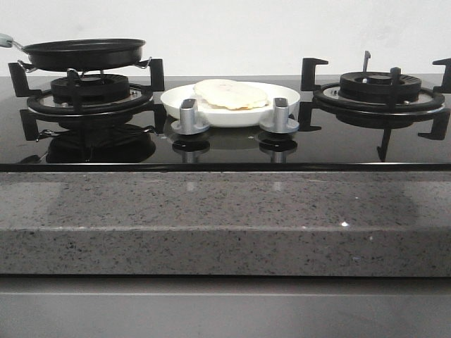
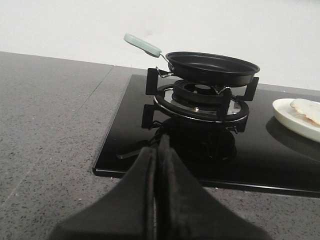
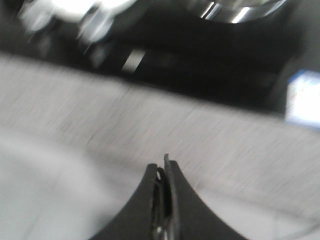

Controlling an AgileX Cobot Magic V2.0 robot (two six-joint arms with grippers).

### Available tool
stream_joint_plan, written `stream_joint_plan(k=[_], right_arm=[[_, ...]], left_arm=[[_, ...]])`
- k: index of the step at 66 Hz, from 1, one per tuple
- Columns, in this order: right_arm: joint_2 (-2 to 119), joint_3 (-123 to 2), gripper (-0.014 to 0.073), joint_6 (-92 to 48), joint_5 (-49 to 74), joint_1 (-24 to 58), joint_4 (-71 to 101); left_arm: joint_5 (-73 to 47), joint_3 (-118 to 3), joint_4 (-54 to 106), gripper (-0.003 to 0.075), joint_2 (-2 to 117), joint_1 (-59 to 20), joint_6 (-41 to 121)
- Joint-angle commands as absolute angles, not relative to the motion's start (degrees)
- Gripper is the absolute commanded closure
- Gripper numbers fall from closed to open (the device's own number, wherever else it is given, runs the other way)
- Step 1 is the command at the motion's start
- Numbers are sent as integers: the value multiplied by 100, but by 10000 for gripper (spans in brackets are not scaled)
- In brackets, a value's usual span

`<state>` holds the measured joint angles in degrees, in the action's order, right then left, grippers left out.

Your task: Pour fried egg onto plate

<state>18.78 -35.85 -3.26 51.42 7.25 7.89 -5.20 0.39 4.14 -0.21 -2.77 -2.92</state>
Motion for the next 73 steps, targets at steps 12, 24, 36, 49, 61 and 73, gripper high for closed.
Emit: stream_joint_plan(k=[12, 24, 36, 49, 61, 73], right_arm=[[679, -1893, 662, -369, 1626, -99, 210], [226, -750, 662, -344, 608, -159, 366], [-180, -178, 662, -344, 479, -17, 571], [-172, 112, 662, -344, 133, 143, 571], [-166, 107, 662, -344, 106, 143, 571], [-166, 107, 662, -344, 106, 143, 571]], left_arm=[[0, 63, 411, 740, -104, -307, -336], [0, 63, 411, 740, -104, -307, -336], [0, 63, 411, 740, -104, -307, -336], [0, 63, 411, 740, -97, -307, -336], [0, 63, 411, 740, -97, -307, -336], [0, 63, 411, 740, -97, -307, -336]])
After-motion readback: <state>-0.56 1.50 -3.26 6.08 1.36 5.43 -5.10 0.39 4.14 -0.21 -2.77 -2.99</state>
